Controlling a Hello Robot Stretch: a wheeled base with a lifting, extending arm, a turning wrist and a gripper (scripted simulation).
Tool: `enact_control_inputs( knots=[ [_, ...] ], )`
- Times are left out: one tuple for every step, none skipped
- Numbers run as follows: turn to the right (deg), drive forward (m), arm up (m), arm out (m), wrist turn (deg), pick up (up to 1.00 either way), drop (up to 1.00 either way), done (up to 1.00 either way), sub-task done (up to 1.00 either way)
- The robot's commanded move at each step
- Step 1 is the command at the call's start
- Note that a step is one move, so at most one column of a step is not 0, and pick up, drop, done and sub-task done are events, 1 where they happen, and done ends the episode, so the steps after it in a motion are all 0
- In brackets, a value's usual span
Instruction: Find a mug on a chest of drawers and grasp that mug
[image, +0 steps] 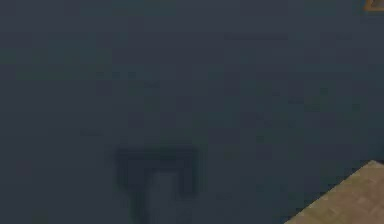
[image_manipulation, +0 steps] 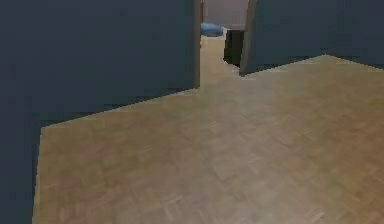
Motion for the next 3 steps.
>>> enact_control_inputs(
  knots=[
    [45.0,0.0,0.0,0.0,0.0,0.0,0.0,0.0,0.0],
    [45.0,0.0,0.0,0.0,0.0,0.0,0.0,0.0,0.0],
    [9.0,0.0,0.0,0.0,0.0,0.0,0.0,0.0,0.0]
  ],
)
